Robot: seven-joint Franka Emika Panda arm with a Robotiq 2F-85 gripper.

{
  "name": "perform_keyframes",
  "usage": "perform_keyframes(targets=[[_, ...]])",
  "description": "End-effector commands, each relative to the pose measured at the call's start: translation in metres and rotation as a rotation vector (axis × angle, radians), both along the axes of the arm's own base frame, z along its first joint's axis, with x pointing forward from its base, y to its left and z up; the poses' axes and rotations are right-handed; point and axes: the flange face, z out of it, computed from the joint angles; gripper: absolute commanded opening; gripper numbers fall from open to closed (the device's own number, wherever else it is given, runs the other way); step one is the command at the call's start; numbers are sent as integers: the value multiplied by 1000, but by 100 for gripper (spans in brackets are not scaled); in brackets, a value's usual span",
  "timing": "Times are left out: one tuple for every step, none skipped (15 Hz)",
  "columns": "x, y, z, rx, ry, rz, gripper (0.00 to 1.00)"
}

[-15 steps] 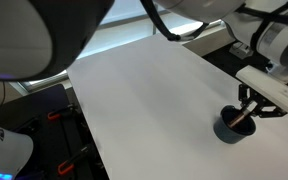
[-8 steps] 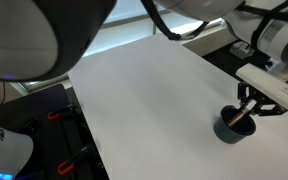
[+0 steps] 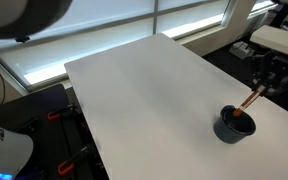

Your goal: Take the marker out of the cup

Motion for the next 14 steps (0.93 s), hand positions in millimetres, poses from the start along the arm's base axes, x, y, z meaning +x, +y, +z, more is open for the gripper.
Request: perform_keyframes(targets=[[-6,31,45,-30,95,44,5],[-6,45,49,-6,136,70,5],[-8,58,52,12,175,95,5],[-8,74,51,33,217,125,5],[-8,90,48,46,258,154,5],[-8,105,43,56,299,182,5],[-6,121,34,58,333,212,5],[-5,134,26,57,356,238,5],[-2,147,13,46,373,264,5],[2,160,-1,34,378,296,5],[6,170,-15,24,379,318,5],[9,179,-32,12,386,342,5],[10,186,-49,1,400,360,5],[11,192,-67,-8,410,380,5]])
